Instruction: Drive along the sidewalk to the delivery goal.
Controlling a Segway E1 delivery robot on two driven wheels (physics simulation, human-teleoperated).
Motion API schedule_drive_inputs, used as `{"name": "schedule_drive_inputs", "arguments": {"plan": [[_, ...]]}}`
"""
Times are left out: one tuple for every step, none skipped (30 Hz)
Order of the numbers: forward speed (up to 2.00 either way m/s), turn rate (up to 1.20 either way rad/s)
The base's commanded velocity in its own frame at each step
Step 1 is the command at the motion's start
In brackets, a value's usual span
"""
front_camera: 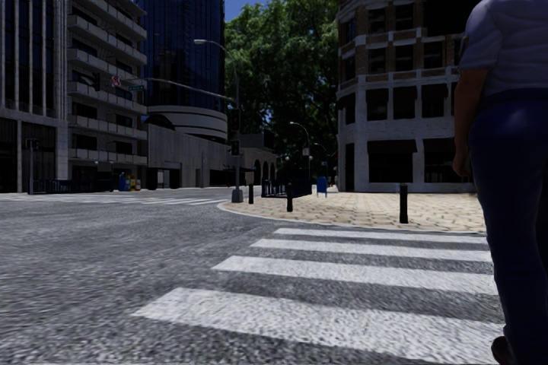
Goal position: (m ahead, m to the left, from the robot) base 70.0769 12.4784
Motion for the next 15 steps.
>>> {"name": "schedule_drive_inputs", "arguments": {"plan": [[2.00,0.00],[2.00,0.00],[2.00,0.00],[2.00,0.00],[2.00,0.00],[2.00,0.00],[2.00,0.00],[2.00,0.00],[2.00,0.00],[2.00,0.00],[2.00,0.00],[2.00,0.00],[2.00,0.00],[2.00,0.00],[2.00,0.00]]}}
